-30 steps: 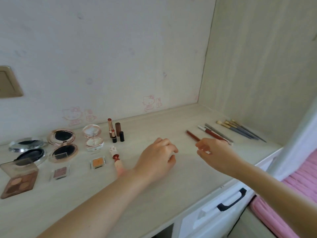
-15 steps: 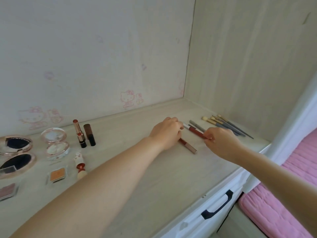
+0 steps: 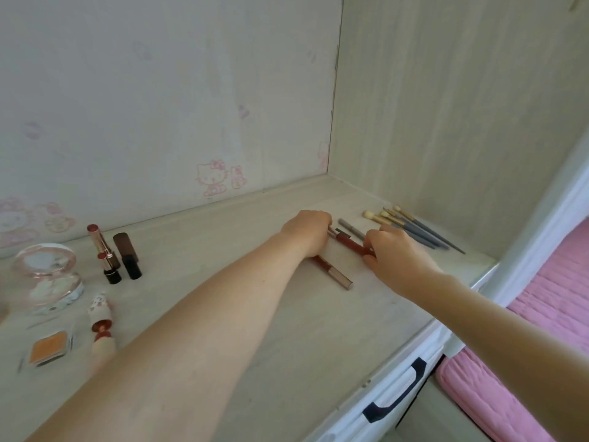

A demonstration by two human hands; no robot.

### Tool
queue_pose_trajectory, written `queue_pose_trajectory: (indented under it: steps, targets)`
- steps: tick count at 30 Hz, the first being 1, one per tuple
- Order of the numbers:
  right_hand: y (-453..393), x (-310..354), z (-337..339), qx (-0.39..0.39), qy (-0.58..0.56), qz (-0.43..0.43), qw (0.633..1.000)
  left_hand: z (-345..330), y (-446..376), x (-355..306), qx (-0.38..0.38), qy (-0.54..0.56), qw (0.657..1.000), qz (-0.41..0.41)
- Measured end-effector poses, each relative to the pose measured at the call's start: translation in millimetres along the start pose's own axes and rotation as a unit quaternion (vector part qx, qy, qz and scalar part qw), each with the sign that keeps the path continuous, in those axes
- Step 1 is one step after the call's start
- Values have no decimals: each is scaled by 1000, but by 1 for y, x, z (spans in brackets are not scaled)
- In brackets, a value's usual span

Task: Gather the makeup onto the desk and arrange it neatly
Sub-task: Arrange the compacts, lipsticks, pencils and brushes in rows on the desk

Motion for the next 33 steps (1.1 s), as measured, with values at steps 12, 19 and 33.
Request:
queue_pose_trajectory:
  steps: [12, 19, 33]
  targets:
    - [5, 4, 4, -36, -18, -1, 999, 18, 11, 12, -44, 50, 997, -38]
    - [19, 5, 21, -73, -127, 21, 989, 51, 49, 25, -57, 246, 961, -110]
    - [93, 90, 44, -133, -399, 94, 902, 89, 174, 64, -91, 622, 761, -164]
Point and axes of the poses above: each hand's wrist, its own y-axis away from the middle knuckle, its own z-axis out of the back of the hand, x = y × z, the point moved 3 cm from there along -y, towards the middle knuckle, and after that the axes turned 15 degrees about x, right-handed, at the moved point
